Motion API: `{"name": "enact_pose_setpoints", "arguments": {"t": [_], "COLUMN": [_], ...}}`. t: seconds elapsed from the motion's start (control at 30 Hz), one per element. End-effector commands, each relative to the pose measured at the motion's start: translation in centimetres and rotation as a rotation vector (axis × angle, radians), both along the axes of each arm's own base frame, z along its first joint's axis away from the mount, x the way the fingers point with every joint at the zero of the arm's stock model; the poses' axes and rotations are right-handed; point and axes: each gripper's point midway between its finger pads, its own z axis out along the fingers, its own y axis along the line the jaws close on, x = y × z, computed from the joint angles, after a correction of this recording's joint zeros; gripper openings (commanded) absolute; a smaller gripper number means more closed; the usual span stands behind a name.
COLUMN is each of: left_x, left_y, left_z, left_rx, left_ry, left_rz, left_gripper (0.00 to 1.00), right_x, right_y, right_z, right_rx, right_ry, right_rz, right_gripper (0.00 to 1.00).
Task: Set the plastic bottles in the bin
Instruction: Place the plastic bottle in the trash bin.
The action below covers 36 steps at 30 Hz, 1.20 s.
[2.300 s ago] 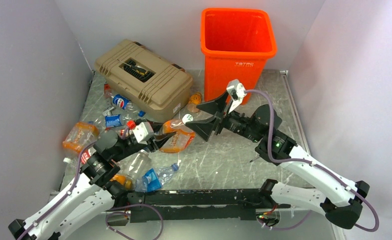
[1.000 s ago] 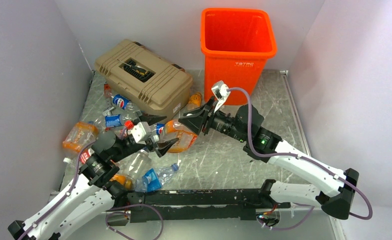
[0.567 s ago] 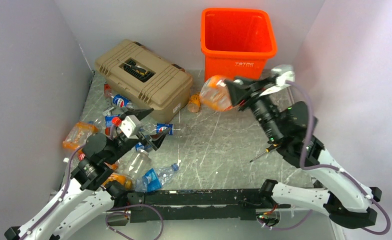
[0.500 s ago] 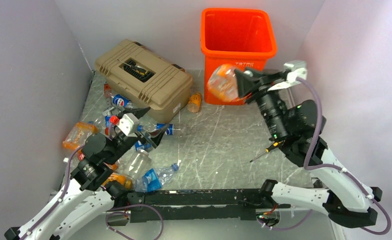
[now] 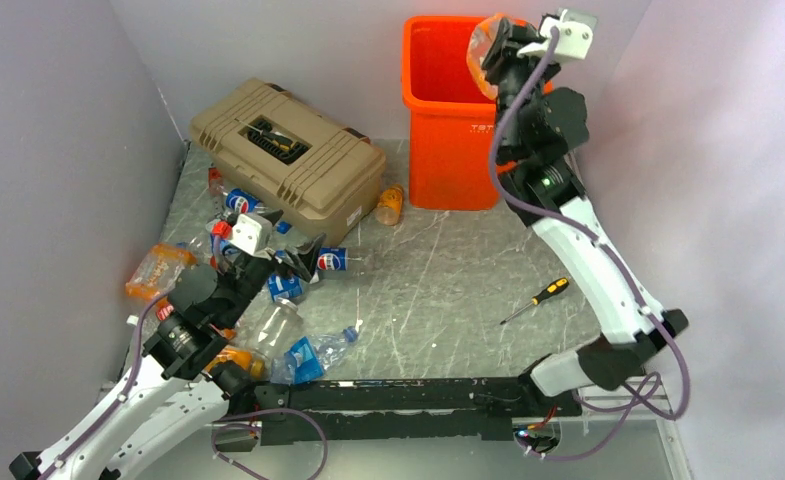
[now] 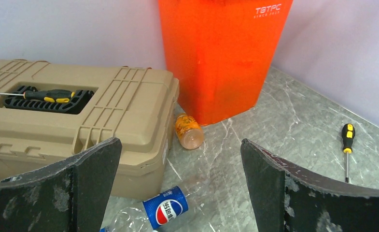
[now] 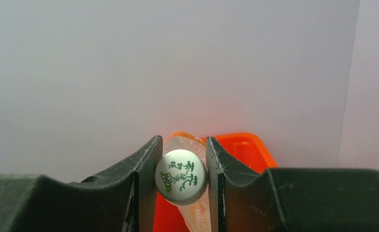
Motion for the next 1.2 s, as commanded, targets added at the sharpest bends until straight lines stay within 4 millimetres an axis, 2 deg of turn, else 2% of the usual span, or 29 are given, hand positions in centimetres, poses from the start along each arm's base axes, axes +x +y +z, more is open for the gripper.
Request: {"name": "enact_pose_setpoints", "arguments": {"t": [0.0, 0.2, 0.4, 0.57, 0.83, 0.87, 0.97, 1.0, 1.07, 1.17], "left_x": [0.3, 0.8, 0.8, 0.5, 0.4, 0.4, 0.4, 0.4, 0.4, 0.4], "left_y": [0.5, 0.6, 0.9, 1.3, 0.8, 0.8, 0.7, 0.7, 0.7, 0.8], "left_z": [1.3, 0.9, 0.6, 1.1, 1.0, 1.0, 1.0, 1.0, 1.0, 1.0], "left_rx": [-0.044, -0.049, -0.04, -0.051, -0.051, -0.05, -0.049, -0.049, -0.049, -0.049], "left_ry": [-0.006, 0.014, 0.034, 0.01, 0.017, 0.019, 0.021, 0.02, 0.018, 0.019], "left_rz": [0.037, 0.057, 0.075, 0.08, 0.057, 0.053, 0.049, 0.05, 0.05, 0.053], "left_gripper": [0.99, 0.99, 0.99, 0.99, 0.99, 0.99, 1.0, 0.99, 0.99, 0.99], "right_x": [2.5, 8.8, 13.6, 15.8, 17.9, 18.0, 18.3, 18.3, 18.2, 17.2], "right_y": [-2.0, -2.4, -2.8, -1.9, -1.1, -0.9, -0.3, -0.2, -0.2, -0.1], "right_z": [3.4, 0.0, -2.8, -5.2, -8.4, -8.7, -9.5, -9.5, -9.3, -7.7], "right_rx": [0.095, 0.097, 0.102, 0.101, 0.058, 0.047, 0.024, 0.023, 0.027, 0.04], "right_ry": [-0.136, -0.073, 0.01, 0.067, 0.165, 0.18, 0.209, 0.212, 0.213, 0.184], "right_rz": [-0.061, -0.095, -0.107, -0.097, -0.098, -0.089, -0.065, -0.059, -0.054, -0.03], "right_gripper": [0.0, 0.0, 0.0, 0.0, 0.0, 0.09, 0.53, 0.65, 0.79, 0.96]}}
